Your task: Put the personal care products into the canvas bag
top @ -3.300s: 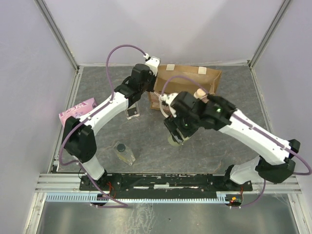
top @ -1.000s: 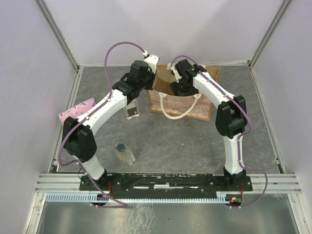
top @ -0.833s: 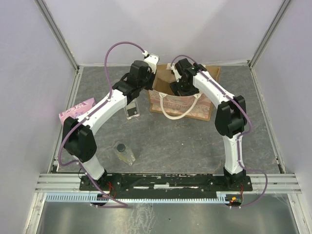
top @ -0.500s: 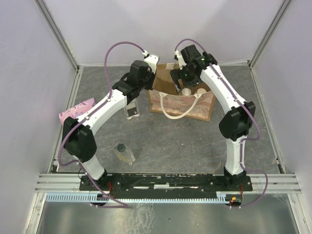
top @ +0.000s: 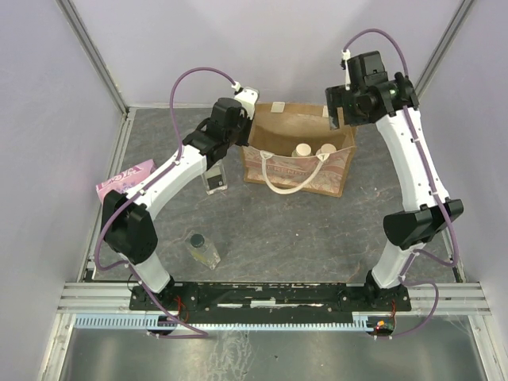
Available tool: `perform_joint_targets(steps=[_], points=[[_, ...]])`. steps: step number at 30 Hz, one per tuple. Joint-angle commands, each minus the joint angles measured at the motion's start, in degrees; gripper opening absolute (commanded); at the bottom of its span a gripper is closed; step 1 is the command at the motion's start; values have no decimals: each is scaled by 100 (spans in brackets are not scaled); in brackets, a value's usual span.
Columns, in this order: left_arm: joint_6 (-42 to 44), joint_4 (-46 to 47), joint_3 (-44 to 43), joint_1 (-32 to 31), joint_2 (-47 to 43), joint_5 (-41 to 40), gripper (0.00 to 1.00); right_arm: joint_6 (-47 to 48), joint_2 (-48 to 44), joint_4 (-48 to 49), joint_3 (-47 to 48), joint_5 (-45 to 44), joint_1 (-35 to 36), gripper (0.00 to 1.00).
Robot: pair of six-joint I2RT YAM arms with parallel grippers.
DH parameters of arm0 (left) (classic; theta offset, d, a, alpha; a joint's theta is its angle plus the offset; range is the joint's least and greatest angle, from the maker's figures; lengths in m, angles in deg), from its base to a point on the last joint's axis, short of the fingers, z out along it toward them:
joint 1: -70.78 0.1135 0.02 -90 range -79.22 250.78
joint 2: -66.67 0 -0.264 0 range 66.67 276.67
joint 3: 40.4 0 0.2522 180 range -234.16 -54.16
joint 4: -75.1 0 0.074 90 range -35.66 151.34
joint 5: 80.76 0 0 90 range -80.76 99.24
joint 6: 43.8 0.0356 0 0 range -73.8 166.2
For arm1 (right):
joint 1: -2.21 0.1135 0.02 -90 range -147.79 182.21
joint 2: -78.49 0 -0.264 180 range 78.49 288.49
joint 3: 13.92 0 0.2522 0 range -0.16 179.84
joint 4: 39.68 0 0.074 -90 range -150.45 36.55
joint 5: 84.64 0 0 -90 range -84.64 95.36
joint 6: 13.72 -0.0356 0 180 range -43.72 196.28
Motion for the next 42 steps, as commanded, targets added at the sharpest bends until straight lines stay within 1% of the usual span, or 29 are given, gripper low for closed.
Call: perform_joint_targets(steps=[1,2,5,7,9,10,12,15,17,20,23,25,27,31,36,42], points=[[69,-29,-307,36,-162,-165,38,-29,-190,-236,-342,-577,-204,100],[85,-46,-326,37,-172,-275,47,-58,-227,-172,-522,-530,-239,100],[101,-190,-402,51,-242,-619,68,-115,-424,305,-1229,-361,-309,95],[59,-365,-496,99,-298,-788,78,-174,-569,713,-1780,-111,-396,92],[-24,-568,-596,199,-375,-855,84,-215,-562,908,-2075,90,-447,85],[-80,-668,-637,258,-416,-872,87,-218,-531,945,-2154,117,-465,79],[-228,-900,-703,379,-498,-870,89,-187,-453,947,-2228,91,-481,62],[-441,-1468,-810,565,-543,-980,90,-132,-366,879,-2220,-82,-503,27],[-592,-1907,-946,635,-495,-1154,91,-79,-317,829,-2183,-146,-526,14],[-786,-2627,-1274,677,-370,-1301,91,-36,-270,758,-2123,-221,-552,1],[-725,-3178,-1502,679,-291,-1245,92,-8,-250,717,-2090,-298,-586,0],[-503,-3473,-1618,680,-272,-1050,92,0,-248,677,-2084,-337,-611,0],[-116,-3662,-1604,680,-330,-657,92,-3,-235,656,-2113,-370,-646,0],[683,-4000,-1269,685,-440,-334,94,-2,-211,654,-2139,-337,-720,0],[1291,-4015,-752,684,-603,-41,95,20,-166,664,-2077,-238,-787,0],[1754,-3976,-703,686,-414,-8,95,87,-17,613,-1858,-54,-817,0]])
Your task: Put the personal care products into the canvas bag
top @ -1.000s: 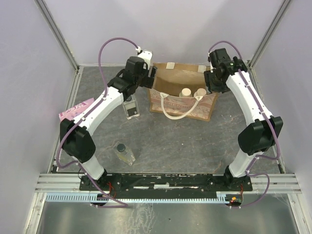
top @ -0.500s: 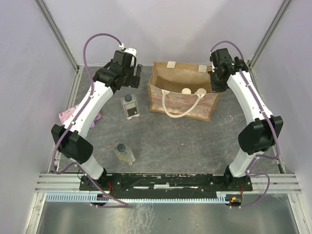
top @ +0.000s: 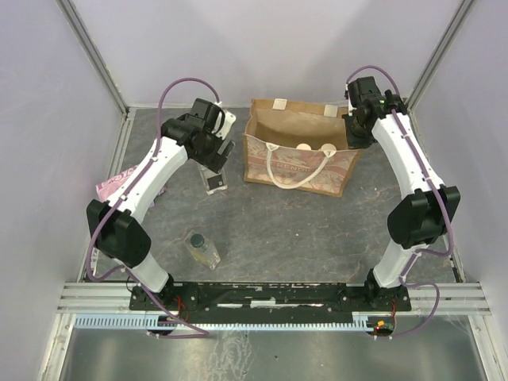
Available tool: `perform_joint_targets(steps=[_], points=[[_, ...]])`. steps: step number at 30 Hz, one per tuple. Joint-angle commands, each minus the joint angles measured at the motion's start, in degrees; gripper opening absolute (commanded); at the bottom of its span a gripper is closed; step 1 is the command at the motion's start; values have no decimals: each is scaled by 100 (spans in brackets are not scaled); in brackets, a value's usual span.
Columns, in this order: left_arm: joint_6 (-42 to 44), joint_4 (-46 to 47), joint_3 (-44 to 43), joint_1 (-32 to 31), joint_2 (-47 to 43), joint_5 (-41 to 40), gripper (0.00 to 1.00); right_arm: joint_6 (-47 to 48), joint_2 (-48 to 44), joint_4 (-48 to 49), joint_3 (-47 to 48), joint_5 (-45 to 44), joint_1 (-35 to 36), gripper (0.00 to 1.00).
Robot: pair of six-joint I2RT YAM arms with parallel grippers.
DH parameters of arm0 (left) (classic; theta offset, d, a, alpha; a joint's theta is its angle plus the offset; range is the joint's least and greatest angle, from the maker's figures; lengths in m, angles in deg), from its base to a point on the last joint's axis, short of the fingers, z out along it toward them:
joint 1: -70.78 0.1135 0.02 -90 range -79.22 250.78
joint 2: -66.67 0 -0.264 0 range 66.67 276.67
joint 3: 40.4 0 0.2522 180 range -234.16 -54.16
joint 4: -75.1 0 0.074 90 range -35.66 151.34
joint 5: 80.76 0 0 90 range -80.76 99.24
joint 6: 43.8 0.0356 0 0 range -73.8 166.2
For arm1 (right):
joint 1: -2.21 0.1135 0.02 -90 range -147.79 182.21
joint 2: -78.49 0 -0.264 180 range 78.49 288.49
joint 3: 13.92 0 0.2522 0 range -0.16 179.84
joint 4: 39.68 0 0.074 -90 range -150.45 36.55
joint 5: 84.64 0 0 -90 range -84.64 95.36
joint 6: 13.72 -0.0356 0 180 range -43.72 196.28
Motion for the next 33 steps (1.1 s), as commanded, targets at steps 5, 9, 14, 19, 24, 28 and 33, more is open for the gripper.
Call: perform_joint_targets(steps=[5,9,14,19,24,28,33], points=[[933,445,183,-20,152,62,96,195,160,-2,446,-63,-98,0],[1005,598,198,-8,463,237,96,214,154,-26,456,-78,-127,0],[1059,873,288,12,701,348,96,169,133,-47,407,-72,-134,0],[1064,1063,411,81,917,586,96,148,129,-69,410,-114,-146,0],[1013,1120,623,108,936,769,91,159,155,-99,429,-150,-154,0],[966,1121,805,148,916,842,78,165,230,-139,493,-142,-156,0],[870,1050,875,174,974,917,58,192,325,-185,620,-98,-154,0]])
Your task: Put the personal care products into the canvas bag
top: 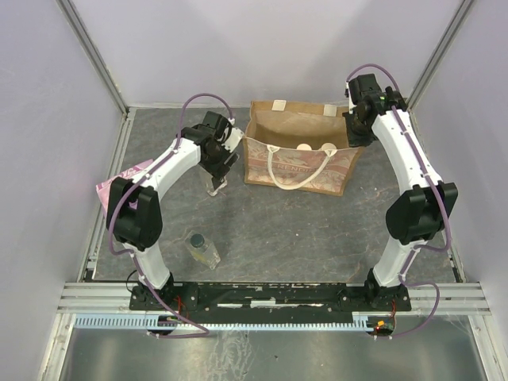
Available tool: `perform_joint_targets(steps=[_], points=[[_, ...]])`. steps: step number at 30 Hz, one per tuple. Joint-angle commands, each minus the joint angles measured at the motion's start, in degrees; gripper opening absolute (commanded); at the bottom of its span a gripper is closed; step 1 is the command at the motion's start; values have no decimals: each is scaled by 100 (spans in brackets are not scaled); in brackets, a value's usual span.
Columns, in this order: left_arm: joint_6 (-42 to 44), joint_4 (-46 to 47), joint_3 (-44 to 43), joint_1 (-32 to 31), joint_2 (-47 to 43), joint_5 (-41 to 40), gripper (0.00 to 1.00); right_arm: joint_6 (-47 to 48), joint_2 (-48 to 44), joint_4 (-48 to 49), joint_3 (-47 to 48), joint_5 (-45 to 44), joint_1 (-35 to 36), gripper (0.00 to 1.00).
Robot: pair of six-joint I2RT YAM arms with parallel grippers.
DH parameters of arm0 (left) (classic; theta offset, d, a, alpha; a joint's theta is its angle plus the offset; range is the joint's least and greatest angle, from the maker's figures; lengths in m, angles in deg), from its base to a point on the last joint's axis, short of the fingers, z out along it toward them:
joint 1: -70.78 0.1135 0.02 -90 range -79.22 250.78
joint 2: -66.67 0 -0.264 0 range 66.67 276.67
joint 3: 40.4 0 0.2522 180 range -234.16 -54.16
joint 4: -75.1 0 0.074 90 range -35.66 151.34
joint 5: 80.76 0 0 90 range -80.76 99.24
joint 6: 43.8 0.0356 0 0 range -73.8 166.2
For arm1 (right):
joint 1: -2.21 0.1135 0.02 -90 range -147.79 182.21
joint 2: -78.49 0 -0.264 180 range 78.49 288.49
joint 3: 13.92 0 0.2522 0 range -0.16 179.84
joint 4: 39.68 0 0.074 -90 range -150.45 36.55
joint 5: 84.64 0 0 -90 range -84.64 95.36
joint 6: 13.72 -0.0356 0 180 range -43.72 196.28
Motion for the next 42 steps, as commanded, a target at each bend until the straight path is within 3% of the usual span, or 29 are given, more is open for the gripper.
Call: perform_joint_targets(steps=[1,4,7,8,14,24,35,42], points=[[-2,-49,123,38,61,357,52,102,106,-36,318,-190,-72,0],[-79,-63,49,75,89,321,33,129,131,-64,360,-190,-71,0],[-405,-15,-151,241,82,160,7,143,133,-74,356,-198,-73,0],[-566,34,-250,333,74,54,3,154,131,-81,354,-205,-71,0],[-1318,252,-1002,934,-181,-124,3,161,131,-90,330,-208,-84,0],[-1813,1570,-1416,978,-1330,47,3,147,197,-92,312,-169,-80,0],[-2227,2666,-1452,930,-2210,1448,3,148,328,-109,385,-102,-84,0],[-2230,2706,-1591,868,-2279,1708,3,135,325,-121,377,-83,-80,0]])
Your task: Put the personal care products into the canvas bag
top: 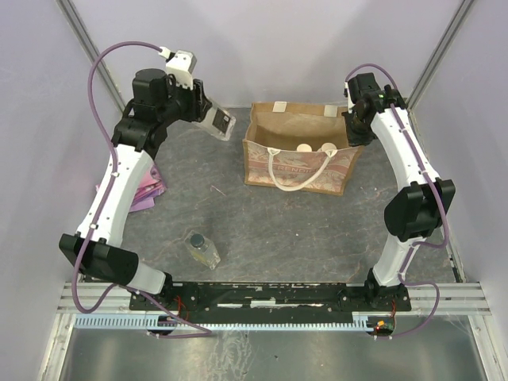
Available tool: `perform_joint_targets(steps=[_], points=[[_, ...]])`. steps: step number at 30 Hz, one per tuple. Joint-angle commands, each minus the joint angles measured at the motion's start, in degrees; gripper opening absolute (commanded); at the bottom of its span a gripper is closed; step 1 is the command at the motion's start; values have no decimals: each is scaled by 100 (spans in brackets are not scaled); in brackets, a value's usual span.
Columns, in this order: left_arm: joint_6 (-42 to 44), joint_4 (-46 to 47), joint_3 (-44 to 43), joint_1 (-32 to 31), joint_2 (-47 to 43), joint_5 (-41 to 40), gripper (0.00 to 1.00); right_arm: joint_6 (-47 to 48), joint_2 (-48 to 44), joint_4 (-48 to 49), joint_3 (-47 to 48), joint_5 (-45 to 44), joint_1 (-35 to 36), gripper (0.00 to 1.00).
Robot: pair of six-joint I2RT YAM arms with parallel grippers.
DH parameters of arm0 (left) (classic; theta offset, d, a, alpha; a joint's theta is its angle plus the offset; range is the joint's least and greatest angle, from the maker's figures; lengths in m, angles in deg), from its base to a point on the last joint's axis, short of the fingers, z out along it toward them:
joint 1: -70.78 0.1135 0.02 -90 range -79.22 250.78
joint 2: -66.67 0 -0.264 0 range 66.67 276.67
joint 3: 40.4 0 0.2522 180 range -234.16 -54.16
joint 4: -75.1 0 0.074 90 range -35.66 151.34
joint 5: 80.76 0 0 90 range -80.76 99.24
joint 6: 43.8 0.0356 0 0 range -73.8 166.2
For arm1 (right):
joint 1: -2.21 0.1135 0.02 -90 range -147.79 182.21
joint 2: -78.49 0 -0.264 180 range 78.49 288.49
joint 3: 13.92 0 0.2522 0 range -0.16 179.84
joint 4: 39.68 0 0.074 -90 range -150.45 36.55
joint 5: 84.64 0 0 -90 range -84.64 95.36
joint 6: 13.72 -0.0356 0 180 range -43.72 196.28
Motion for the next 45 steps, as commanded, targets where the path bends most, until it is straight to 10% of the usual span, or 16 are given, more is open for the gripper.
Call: perform_joint_targets(steps=[1,45], points=[[-305,1066,-434,-46,-352,399,3,38,103,-14,148,-91,-65,0],[362,1126,2405,-53,445,-1067,3,-82,-79,-26,-458,453,-61,0]])
